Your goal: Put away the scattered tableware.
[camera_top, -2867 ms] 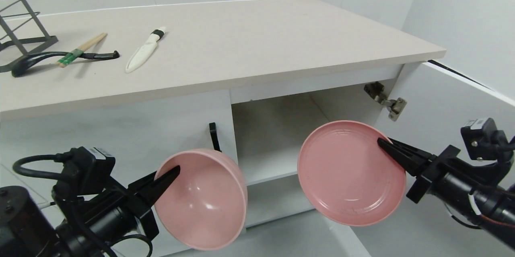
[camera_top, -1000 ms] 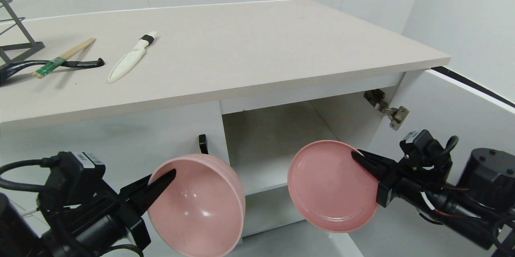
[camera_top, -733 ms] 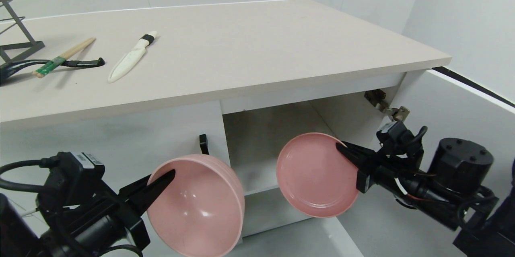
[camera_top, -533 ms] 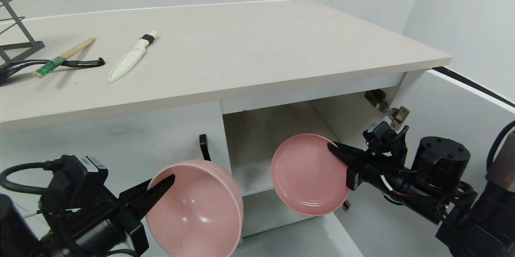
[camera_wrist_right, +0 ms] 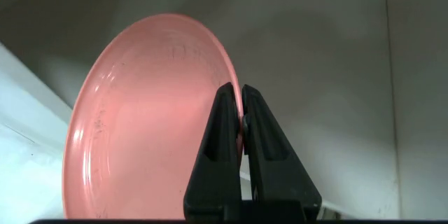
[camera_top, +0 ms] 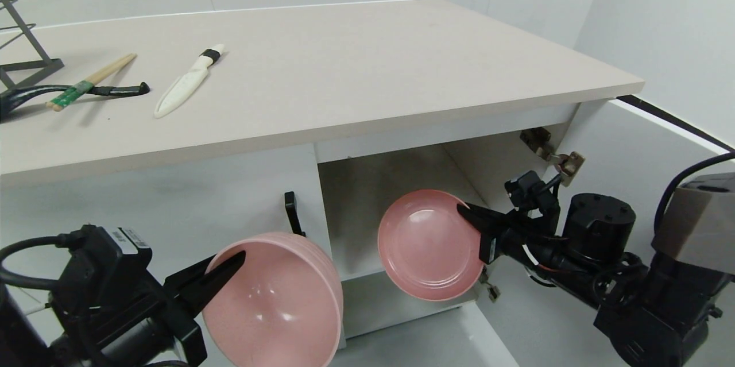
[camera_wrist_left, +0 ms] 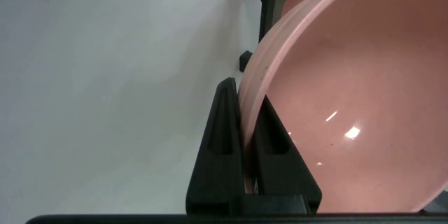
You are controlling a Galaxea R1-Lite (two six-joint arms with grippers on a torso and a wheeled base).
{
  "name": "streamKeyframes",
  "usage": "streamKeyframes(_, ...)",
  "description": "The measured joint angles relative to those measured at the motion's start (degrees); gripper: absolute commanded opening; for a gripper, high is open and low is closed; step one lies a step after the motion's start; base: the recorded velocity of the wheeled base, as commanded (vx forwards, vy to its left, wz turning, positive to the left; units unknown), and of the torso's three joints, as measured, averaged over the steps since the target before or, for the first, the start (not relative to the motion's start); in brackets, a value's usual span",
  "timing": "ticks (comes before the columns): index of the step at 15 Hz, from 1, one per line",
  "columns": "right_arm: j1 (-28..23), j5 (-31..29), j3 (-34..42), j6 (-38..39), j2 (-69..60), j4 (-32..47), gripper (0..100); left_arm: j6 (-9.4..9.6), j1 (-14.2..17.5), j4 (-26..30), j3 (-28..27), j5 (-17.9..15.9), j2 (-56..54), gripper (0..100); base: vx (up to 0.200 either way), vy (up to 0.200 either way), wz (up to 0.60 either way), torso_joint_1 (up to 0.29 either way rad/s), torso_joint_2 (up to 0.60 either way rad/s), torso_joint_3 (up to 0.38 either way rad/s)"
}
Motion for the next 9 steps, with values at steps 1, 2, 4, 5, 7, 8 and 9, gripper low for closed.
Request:
streamKeyframes(1,-0.1,0.0,-0.2,0.8,1.1,0.0,0,0.00,0.2,0.3,0.0,0.0,0.0,0,0.000,0.000,0.00,0.000,0.00,0.000)
streamKeyframes(2,-0.3,0.0,-0.9,1.8,2.4,0.0,0,0.00,0.3,0.4,0.0,0.0,0.0,0,0.000,0.000,0.00,0.000,0.00,0.000)
streamKeyframes(4,-0.6,0.0,-2.8,4.2,4.6,0.0,0,0.00,0.5,0.5,0.0,0.0,0.0,0,0.000,0.000,0.00,0.000,0.00,0.000)
streamKeyframes(5,-0.6,0.0,-3.7,4.9,5.6,0.0,0,0.00,0.5,0.5,0.0,0.0,0.0,0,0.000,0.000,0.00,0.000,0.00,0.000)
streamKeyframes(7,-0.6,-0.1,-6.0,6.5,7.6,0.0,0,0.00,0.5,0.5,0.0,0.0,0.0,0,0.000,0.000,0.00,0.000,0.00,0.000)
streamKeyframes(8,-0.7,-0.2,-7.3,7.8,8.8,0.0,0,0.00,0.6,0.5,0.0,0.0,0.0,0,0.000,0.000,0.00,0.000,0.00,0.000)
streamKeyframes(9,-0.7,-0.2,-8.4,8.9,9.8,0.0,0,0.00,0.6,0.5,0.0,0.0,0.0,0,0.000,0.000,0.00,0.000,0.00,0.000)
